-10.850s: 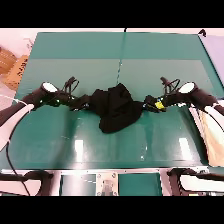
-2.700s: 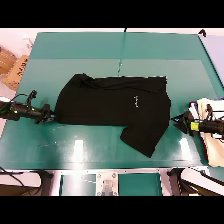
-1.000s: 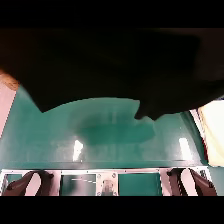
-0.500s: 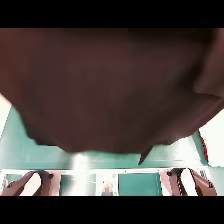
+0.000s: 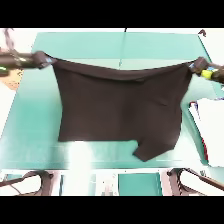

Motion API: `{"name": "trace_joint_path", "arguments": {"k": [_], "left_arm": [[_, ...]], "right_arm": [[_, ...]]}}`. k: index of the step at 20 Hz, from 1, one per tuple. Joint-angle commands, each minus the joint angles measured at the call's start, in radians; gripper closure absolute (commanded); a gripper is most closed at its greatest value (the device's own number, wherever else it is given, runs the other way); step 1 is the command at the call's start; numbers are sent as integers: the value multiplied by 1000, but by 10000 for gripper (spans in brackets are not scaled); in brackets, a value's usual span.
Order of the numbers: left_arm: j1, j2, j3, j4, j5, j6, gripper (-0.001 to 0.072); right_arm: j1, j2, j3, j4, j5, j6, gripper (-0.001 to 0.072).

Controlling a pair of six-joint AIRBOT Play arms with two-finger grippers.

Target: Fold the shirts.

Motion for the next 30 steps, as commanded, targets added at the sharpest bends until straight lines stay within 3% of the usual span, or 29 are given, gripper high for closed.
{"name": "trace_joint_path", "arguments": {"k": [1,6,12,16,19,22,24,30], "left_arm": [[-69,-156,-41,-19,217,14,684],[-83,-212,1,-32,363,13,684],[-83,-214,90,-31,440,14,684],[-83,-259,90,33,367,-25,684],[-83,-291,85,170,258,-97,684],[-83,-297,82,299,163,-147,684],[-83,-297,63,308,149,-148,684],[-91,-311,8,336,134,-194,684]], "right_arm": [[34,-259,93,41,-49,-11,691],[34,-472,331,106,0,0,691],[34,-534,521,105,-8,22,691],[34,-553,525,56,41,34,691],[20,-571,521,-117,178,126,692],[-1,-571,507,-316,267,153,693],[-8,-571,490,-399,288,180,693],[-9,-575,418,-421,256,179,692]]}}
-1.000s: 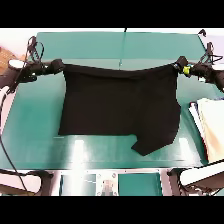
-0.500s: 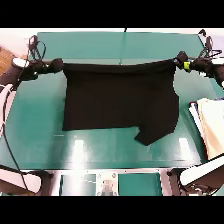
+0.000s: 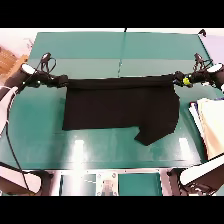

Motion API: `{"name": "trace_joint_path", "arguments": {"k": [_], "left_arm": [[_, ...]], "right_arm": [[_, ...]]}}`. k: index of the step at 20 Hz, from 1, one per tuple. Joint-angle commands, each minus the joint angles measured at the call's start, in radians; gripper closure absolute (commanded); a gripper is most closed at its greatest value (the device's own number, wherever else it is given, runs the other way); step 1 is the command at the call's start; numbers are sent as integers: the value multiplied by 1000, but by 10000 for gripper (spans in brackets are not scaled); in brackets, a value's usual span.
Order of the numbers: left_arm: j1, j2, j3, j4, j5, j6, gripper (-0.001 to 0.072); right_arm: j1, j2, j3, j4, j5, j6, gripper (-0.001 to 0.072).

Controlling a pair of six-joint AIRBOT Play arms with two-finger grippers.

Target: Fold the shirts.

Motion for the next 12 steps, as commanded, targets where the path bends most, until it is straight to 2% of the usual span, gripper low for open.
{"name": "trace_joint_path", "arguments": {"k": [1,5,6,7,8,11,12], "left_arm": [[-2,-6,-18,43,-20,-51,684],[-2,-6,-18,26,-45,-72,679],[-2,-5,-18,22,-73,-82,470],[3,-5,-10,25,-125,-101,194],[13,-5,5,26,-189,-117,156],[74,-4,87,26,-434,-173,159],[95,-4,114,26,-512,-210,257]], "right_arm": [[-2,-6,-22,-37,-8,8,692],[2,-7,-21,-36,-7,12,672],[1,-6,-14,-37,3,27,523],[-5,-4,2,-40,30,39,388],[-17,2,30,-40,76,39,372],[-69,33,99,-39,216,91,381],[-86,54,98,-40,257,91,465]]}}
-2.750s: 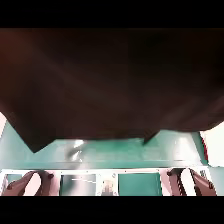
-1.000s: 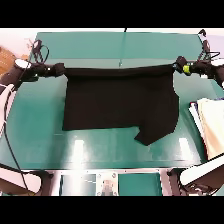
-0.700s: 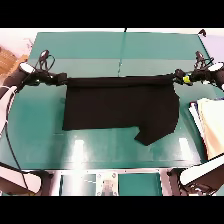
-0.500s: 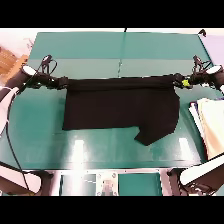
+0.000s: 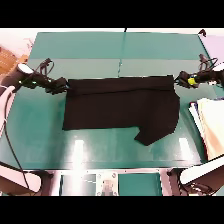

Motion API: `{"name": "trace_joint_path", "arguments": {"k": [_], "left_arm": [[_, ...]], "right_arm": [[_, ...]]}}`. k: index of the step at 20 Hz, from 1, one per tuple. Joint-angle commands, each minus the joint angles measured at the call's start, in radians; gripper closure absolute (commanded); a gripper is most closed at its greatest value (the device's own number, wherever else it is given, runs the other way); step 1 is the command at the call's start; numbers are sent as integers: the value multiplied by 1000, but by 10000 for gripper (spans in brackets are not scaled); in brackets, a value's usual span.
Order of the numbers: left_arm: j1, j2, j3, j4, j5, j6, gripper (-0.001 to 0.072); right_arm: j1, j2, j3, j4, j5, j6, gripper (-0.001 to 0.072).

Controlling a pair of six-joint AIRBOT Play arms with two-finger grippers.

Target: Fold the shirts.

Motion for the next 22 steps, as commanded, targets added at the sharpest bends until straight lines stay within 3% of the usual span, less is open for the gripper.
{"name": "trace_joint_path", "arguments": {"k": [1,2,6,9,14,15,16,17,19,22], "left_arm": [[63,1,81,-3,-314,-94,501],[72,1,96,-6,-380,-97,687],[57,84,32,56,-454,-147,686],[51,285,-188,84,-386,-153,685],[51,727,-663,92,-237,-176,683],[51,795,-735,90,-208,-185,568],[51,845,-793,89,-180,-216,259],[51,879,-842,87,-154,-251,135],[51,887,-924,58,-108,-269,136],[10,887,-1041,-80,68,-266,135]], "right_arm": [[-50,49,33,0,182,31,641],[-56,65,24,-1,229,32,691],[-62,179,-127,-5,327,58,692],[-76,354,-355,-77,322,70,693],[-193,696,-752,-206,249,178,692],[-222,748,-814,-206,231,194,691],[-240,782,-861,-206,218,208,691],[-249,802,-900,-206,203,226,640],[-248,804,-958,-171,169,243,431],[-246,804,-1056,-81,69,235,417]]}}
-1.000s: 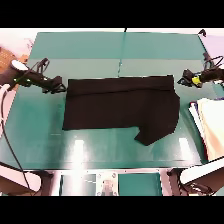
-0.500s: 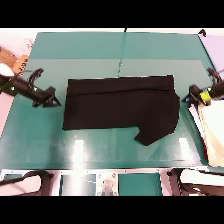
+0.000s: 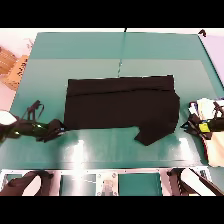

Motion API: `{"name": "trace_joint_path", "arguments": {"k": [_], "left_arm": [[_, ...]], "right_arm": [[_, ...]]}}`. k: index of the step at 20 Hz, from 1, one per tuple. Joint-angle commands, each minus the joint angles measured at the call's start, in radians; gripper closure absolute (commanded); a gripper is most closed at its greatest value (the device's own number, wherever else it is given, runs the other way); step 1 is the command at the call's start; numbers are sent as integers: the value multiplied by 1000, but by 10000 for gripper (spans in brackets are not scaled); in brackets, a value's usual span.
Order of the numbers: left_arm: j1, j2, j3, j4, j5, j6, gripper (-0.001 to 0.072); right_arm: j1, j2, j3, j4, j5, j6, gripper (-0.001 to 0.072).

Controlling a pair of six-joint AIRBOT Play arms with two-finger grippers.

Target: Fold the shirts.

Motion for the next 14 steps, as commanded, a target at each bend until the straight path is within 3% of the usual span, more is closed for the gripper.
{"name": "trace_joint_path", "arguments": {"k": [1,7,9,13,14], "left_arm": [[-77,33,-151,-143,252,-21,136],[-326,5,-203,-221,692,-109,137],[-330,-35,-202,-237,724,-110,138],[-330,-111,-199,-294,706,-106,140],[-330,-113,-197,-295,719,-106,257]], "right_arm": [[-9,24,-131,92,-122,7,417],[-9,24,-226,133,-204,-26,413],[-9,24,-226,156,-205,-27,295],[-8,23,-226,181,-206,-42,281],[2,17,-226,187,-209,-42,281]]}}
